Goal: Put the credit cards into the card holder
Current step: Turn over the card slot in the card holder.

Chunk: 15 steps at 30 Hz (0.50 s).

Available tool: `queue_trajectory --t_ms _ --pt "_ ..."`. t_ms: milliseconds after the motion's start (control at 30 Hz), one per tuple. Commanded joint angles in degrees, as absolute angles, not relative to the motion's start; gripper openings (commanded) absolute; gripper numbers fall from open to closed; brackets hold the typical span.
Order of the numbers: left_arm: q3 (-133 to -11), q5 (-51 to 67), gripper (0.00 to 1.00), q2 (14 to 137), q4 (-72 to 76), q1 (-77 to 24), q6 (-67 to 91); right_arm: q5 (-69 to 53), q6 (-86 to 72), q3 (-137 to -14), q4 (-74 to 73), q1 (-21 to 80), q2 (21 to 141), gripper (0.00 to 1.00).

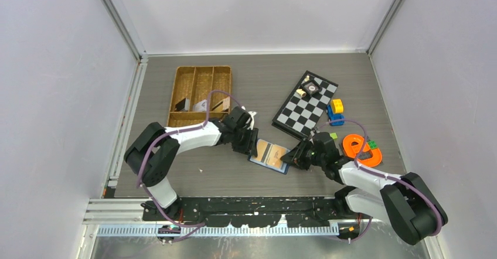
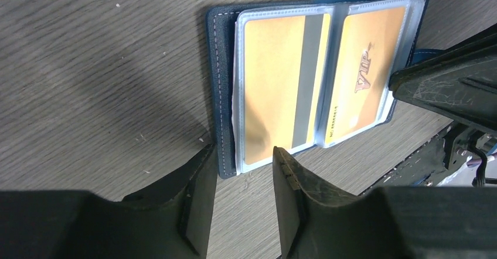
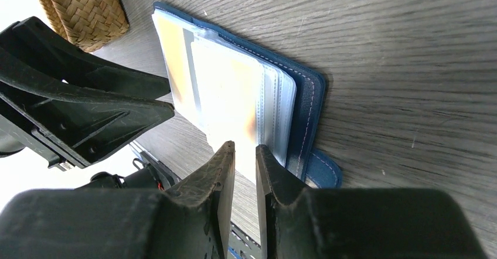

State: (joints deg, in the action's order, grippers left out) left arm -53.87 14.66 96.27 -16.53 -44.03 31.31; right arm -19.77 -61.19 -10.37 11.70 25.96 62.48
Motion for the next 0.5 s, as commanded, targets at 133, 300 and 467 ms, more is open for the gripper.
queue_trajectory --t_ms 133,300,467 --pt "-53.4 18.6 0.35 97.5 -11.6 -45.7 33.9 -16.9 -59.4 -12.4 10.1 26.9 63.9 0.26" --pt "-52.7 19.2 0.33 97.3 -10.8 -47.7 35.6 -17.2 -59.2 -13.3 11.0 27.5 65.0 0.26" --pt "-51.9 16.6 0.36 94.2 -13.1 -48.2 36.0 -17.1 -58.3 -14.7 8.8 27.7 63.6 0.26"
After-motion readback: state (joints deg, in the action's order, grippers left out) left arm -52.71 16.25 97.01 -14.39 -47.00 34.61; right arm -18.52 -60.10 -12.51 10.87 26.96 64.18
